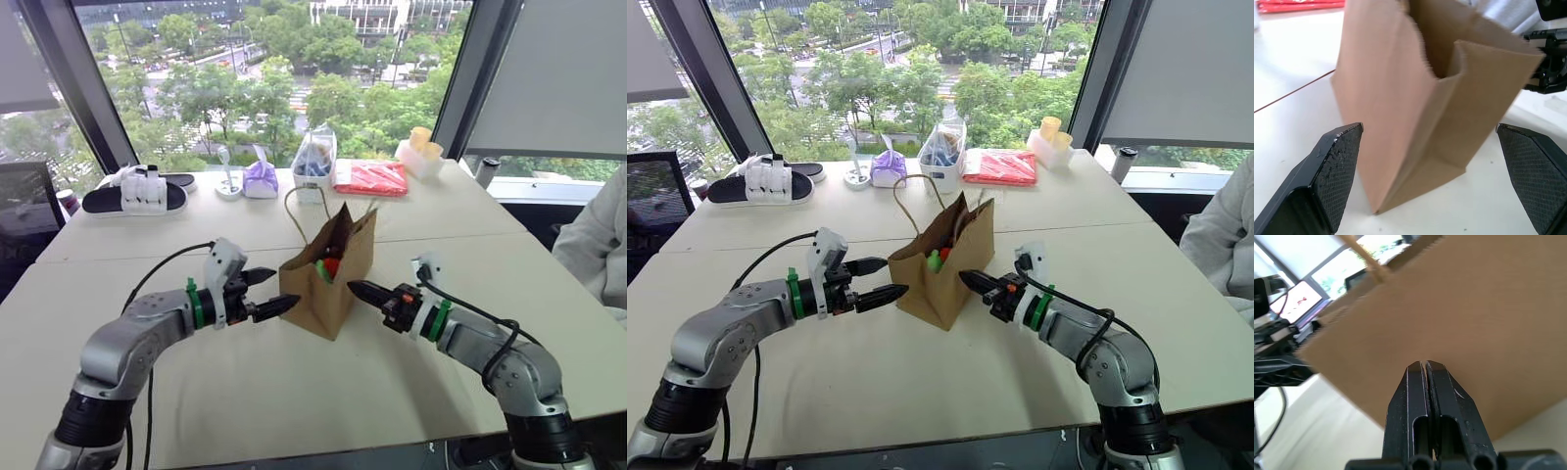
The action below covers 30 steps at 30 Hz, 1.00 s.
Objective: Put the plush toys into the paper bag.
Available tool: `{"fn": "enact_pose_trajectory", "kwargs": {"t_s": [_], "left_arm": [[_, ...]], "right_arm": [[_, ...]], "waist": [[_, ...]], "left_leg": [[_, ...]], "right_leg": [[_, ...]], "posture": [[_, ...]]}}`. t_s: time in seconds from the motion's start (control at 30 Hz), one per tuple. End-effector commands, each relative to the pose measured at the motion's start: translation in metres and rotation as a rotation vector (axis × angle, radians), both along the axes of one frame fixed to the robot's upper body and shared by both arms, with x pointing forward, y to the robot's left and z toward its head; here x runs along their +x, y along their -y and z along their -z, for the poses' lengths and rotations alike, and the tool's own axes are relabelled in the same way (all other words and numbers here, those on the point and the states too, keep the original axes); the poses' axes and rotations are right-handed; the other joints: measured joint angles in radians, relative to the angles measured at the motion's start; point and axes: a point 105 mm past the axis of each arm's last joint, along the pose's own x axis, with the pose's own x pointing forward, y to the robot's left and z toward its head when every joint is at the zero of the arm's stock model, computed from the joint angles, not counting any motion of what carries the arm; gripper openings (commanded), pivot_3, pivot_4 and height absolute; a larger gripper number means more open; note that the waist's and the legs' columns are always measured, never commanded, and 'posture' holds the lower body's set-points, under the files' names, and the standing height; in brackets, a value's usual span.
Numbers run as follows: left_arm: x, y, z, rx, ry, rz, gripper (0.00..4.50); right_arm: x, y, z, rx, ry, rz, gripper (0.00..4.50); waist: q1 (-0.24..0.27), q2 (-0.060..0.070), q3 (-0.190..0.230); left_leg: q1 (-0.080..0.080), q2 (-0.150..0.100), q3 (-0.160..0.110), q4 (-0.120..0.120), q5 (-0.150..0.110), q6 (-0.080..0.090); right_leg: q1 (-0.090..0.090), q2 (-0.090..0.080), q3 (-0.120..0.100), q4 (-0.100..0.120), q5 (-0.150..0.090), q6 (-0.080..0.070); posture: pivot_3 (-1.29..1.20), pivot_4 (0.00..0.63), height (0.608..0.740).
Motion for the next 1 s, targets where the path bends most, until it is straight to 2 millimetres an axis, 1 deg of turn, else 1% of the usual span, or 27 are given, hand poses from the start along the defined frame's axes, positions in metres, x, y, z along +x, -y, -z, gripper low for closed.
{"fn": "enact_pose_trajectory", "kwargs": {"t_s": [0.03,0.17,0.4,0.53,0.67,0.83,1.0], "left_arm": [[-0.003,0.006,-0.006,-0.002,0.048,0.003,4.5],[-0.008,0.016,-0.003,-0.007,0.049,0.029,4.5],[-0.016,0.019,-0.003,-0.034,0.033,0.04,4.5],[-0.017,0.021,-0.004,-0.041,0.029,0.045,4.5],[-0.019,0.027,-0.003,-0.044,0.02,0.062,4.5],[-0.016,0.041,0.008,0.009,0.028,0.069,4.5],[-0.003,0.049,0.015,0.044,0.063,0.014,4.5]], "right_arm": [[-0.014,-0.012,-0.014,0.035,0.042,-0.073,0.04],[-0.019,-0.025,-0.009,0.04,0.025,-0.108,0.04],[-0.024,-0.042,-0.008,0.066,0.014,-0.151,0.04],[-0.022,-0.047,-0.009,0.07,0.015,-0.158,0.04],[-0.018,-0.05,-0.01,0.073,0.018,-0.155,0.04],[-0.015,-0.051,-0.012,0.074,0.029,-0.145,0.04],[-0.013,-0.051,-0.017,0.076,0.045,-0.144,0.04]], "waist": [[0.0,0.0,0.0],[-0.002,0.0,0.0],[-0.001,0.0,0.0],[-0.001,0.0,0.0],[-0.002,0.0,0.0],[0.0,0.0,0.0],[0.0,0.0,0.0]], "left_leg": [[0.0,0.0,0.0,0.0,0.0,0.0],[0.0,0.0,0.0,0.0,0.0,0.0],[0.0,0.0,0.0,-0.001,0.0,0.0],[0.0,0.0,0.0,-0.001,0.0,0.0],[0.0,0.0,0.0,-0.001,0.0,0.0],[0.0,0.0,0.0,-0.001,0.0,0.0],[0.0,0.0,0.0,-0.001,0.0,0.0]], "right_leg": [[0.0,0.0,0.0,0.0,0.0,0.0],[0.0,0.0,0.0,0.0,0.0,0.0],[0.0,0.0,0.0,0.0,0.0,0.0],[0.0,0.0,0.0,0.0,0.0,0.0],[0.0,0.0,0.0,0.0,0.0,0.0],[0.0,0.0,0.0,0.0,0.0,0.0],[0.0,0.0,0.0,0.0,0.0,0.0]], "posture": [[0.0,0.15,0.74],[0.0,0.15,0.74],[0.0,0.15,0.74],[0.0,0.15,0.74],[0.0,0.15,0.74],[0.0,0.15,0.74],[0.0,0.15,0.74]]}}
